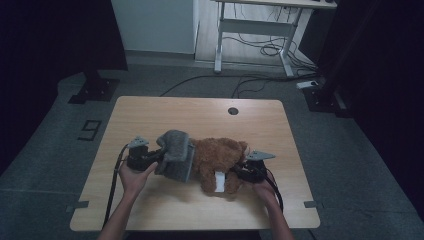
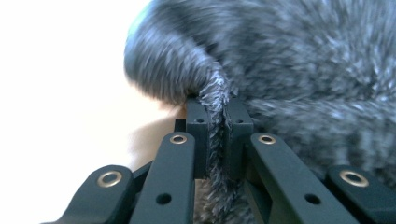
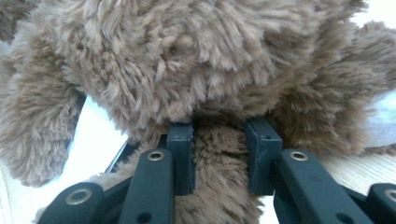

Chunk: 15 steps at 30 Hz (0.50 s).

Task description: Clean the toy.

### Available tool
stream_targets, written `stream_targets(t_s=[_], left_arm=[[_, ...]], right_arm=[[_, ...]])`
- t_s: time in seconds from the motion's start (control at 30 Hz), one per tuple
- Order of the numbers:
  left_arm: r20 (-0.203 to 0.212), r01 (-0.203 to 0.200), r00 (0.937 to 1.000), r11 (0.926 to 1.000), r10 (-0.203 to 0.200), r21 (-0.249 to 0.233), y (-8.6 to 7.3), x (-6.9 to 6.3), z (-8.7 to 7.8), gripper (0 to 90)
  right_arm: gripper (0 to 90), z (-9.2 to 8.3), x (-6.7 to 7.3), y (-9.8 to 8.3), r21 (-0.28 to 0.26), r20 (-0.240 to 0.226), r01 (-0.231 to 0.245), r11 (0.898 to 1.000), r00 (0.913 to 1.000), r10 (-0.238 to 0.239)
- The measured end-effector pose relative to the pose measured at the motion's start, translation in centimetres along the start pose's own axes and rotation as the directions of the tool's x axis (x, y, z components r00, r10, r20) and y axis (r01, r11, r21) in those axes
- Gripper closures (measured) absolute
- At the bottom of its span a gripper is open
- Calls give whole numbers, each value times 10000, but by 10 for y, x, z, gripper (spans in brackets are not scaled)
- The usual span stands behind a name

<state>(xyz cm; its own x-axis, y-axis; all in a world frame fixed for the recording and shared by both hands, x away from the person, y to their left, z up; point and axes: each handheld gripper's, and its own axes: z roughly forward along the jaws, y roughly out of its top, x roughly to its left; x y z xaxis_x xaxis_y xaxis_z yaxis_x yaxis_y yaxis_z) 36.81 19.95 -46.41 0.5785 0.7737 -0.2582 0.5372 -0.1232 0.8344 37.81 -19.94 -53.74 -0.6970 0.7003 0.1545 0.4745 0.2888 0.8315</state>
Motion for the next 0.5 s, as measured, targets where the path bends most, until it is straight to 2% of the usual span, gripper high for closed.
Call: stream_targets(t_s=[0.07, 0.17, 0.2, 0.3, 0.43, 0.47, 0.5], left_arm=[[201, -388, 9990, 9989, 393, -269, 14, -15, -1, 830], [368, -1017, 9940, 9943, 1029, -327, 33, -37, 10, 828], [452, -1265, 9908, 9917, 1275, -252, 40, -48, 18, 828], [743, -1688, 9828, 9856, 1689, -82, 55, -70, 42, 827], [1182, -1901, 9751, 9817, 1875, 107, 65, -95, 73, 827], [1221, -1896, 9748, 9818, 1864, 146, 65, -99, 78, 826], [1124, -2039, 9734, 9786, 1997, 274, 65, -104, 85, 826]], right_arm=[[677, 0, 1, 0, 15, 23, 3, 10000, 10000, -3], [676, -1, 2, -1, 7, -37, -41, 10000, 10000, 41], [676, -1, 2, -2, 9, -44, -52, 10000, 10000, 52], [676, -1, 2, -2, 12, -79, -62, 10000, 9999, 62], [678, -2, 2, -3, 51, -92, -52, 10000, 9999, 52], [679, -2, 2, -3, 80, -89, -45, 10000, 10000, 46], [681, -2, 2, -4, 101, -91, -54, 9999, 9999, 55]])
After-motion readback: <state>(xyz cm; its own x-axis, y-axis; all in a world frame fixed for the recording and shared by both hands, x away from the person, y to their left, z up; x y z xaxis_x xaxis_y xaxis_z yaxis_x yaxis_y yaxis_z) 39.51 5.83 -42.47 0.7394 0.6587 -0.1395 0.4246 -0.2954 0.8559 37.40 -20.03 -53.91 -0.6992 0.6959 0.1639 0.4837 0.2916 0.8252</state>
